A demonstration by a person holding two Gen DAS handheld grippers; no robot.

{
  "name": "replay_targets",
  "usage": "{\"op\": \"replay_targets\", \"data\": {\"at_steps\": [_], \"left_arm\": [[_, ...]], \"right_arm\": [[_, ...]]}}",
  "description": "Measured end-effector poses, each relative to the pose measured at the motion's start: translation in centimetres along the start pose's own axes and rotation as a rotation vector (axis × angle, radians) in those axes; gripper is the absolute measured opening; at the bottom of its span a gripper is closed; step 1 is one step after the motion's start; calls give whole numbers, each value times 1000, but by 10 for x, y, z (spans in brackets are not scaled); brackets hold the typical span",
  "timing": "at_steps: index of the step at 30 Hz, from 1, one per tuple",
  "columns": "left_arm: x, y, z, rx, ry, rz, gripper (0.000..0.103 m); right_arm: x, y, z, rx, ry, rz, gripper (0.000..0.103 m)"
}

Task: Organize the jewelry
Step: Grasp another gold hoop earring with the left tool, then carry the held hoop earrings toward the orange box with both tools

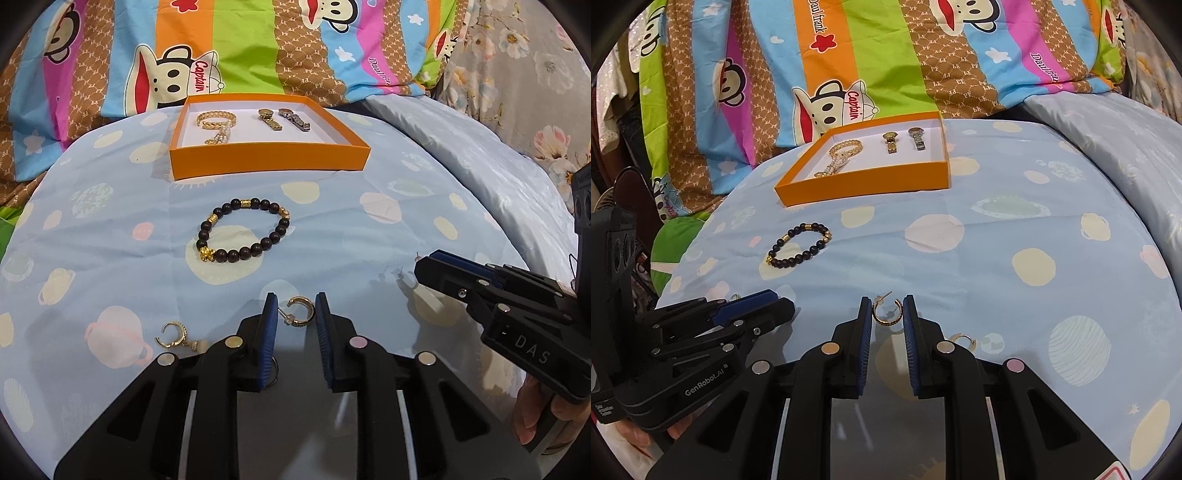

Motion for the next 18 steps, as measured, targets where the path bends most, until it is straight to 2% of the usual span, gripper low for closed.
{"op": "replay_targets", "data": {"at_steps": [12,18], "left_arm": [[0,18,2,-16,17,9,20],[6,30,17,-49,40,4,20]], "right_arm": [[8,3,3,-8,20,16,16],[7,6,11,-20,17,27,16]]}}
Point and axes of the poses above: each gripper's, at about its wrist camera, not at the fingertips, and y roughly against the way its jaws point, x to its left, z to its top, the point moved 5 cm from there along -y, roughly the way its jaws point, and after that the axes turned 6 degrees about y, right-handed, at the moved point
